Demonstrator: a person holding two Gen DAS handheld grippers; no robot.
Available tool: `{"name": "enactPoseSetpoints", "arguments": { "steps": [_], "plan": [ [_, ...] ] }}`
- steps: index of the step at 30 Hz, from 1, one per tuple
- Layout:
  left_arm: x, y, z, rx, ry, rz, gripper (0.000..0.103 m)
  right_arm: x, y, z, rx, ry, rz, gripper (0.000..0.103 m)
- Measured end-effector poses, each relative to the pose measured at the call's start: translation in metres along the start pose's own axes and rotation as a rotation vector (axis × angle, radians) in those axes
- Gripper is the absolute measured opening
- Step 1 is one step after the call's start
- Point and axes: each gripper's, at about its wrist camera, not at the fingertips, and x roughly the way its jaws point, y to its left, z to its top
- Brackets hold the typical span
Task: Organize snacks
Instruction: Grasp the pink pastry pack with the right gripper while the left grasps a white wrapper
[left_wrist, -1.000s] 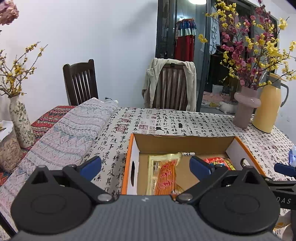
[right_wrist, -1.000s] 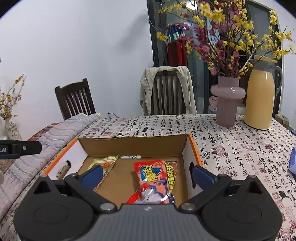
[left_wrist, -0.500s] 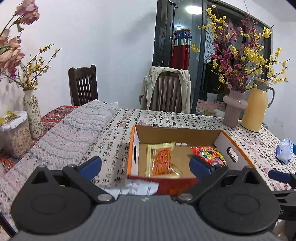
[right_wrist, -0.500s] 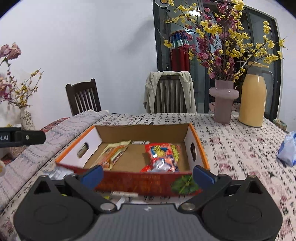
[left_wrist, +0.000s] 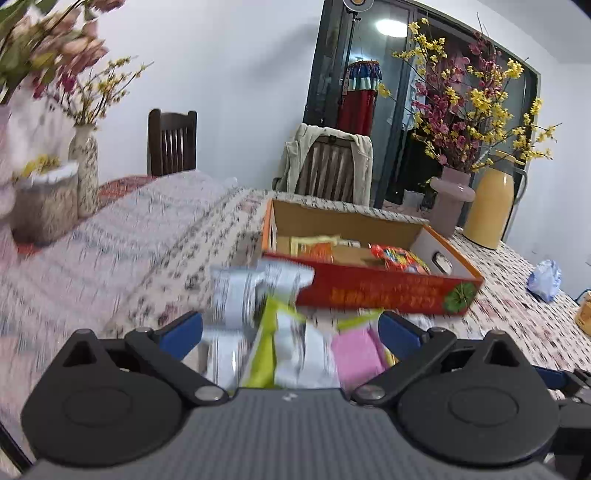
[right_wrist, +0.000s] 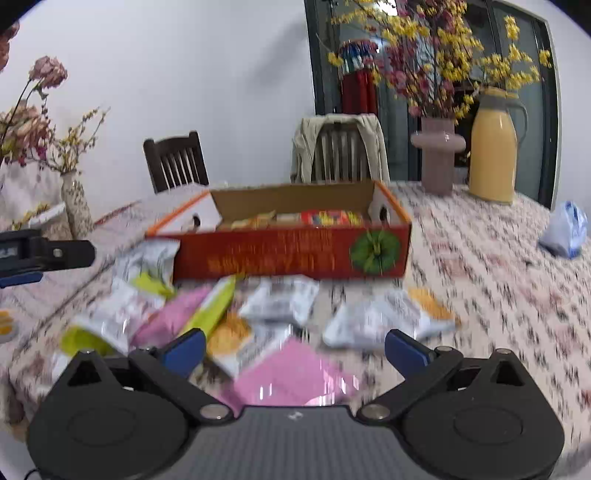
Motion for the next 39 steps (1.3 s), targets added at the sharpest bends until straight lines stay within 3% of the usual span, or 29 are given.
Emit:
{"name": "enactPoseSetpoints", "arguments": {
  "steps": [6, 21, 32, 39],
  "plan": [
    [-0.014, 0.005, -0.023, 0.028, 0.017, 0.016, 0.103, -0.006, 0.003, -0.014, 0.002, 0.021, -0.003, 0.103],
    [-0.01, 0.018, -0.025, -0.013, 0.042, 0.039, 0.103, 0.035, 0.01, -0.012, 0.015, 0.091, -0.101, 0.103],
    [-0.009, 0.021, -0.026, -0.026, 0.05, 0.045, 0.103, 0.025, -0.008, -0.024, 0.034, 0.065, -0.088, 0.103],
    [-0.007, 0.02, -0.027, -0.027, 0.057, 0.047, 0.103, 0.031, 0.0, -0.018, 0.011, 0.053, -0.111, 0.103]
  ]
}}
